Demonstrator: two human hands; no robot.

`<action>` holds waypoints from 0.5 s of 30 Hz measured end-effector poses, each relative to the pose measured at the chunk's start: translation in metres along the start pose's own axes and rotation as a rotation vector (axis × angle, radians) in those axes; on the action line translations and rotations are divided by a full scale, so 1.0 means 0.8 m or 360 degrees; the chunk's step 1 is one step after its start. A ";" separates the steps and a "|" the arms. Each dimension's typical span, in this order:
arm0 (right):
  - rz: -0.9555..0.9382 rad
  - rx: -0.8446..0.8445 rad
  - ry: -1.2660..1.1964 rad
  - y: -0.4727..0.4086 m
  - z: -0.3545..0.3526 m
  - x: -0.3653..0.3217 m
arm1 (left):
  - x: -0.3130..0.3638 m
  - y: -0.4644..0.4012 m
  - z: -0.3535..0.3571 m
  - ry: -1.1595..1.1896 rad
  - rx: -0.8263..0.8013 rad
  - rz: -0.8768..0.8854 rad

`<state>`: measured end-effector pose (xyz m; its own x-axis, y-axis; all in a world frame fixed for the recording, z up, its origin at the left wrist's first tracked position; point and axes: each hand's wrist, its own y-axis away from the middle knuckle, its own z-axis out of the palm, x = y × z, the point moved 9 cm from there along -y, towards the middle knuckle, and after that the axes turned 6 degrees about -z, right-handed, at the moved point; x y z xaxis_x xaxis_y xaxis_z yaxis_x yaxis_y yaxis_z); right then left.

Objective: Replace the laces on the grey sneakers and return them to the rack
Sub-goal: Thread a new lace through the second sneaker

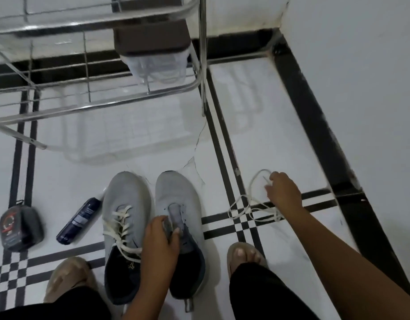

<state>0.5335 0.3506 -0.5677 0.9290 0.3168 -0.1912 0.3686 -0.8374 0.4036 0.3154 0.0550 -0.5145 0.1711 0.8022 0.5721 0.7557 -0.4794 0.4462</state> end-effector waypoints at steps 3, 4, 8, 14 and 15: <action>0.0007 0.0047 0.0019 -0.008 0.012 0.002 | -0.006 -0.002 0.002 -0.0091 0.0010 -0.0084; 0.0025 0.0033 0.0011 -0.010 0.012 0.002 | -0.005 -0.002 0.002 -0.0108 0.0013 -0.0090; 0.0074 0.0166 -0.0257 0.000 -0.006 -0.017 | 0.000 0.000 0.010 -0.0114 -0.0041 -0.0065; -0.0188 -0.0161 -0.1325 0.050 0.012 -0.146 | 0.014 0.007 0.039 -0.0254 -0.0254 -0.0070; -0.0269 -0.0230 -0.1344 0.061 0.018 -0.168 | 0.015 0.008 0.042 -0.0308 -0.0263 -0.0078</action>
<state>0.4264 0.2609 -0.5353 0.5482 -0.0525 -0.8347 0.5528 -0.7262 0.4088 0.3434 0.0737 -0.5274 0.2664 0.8715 0.4118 0.6551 -0.4771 0.5858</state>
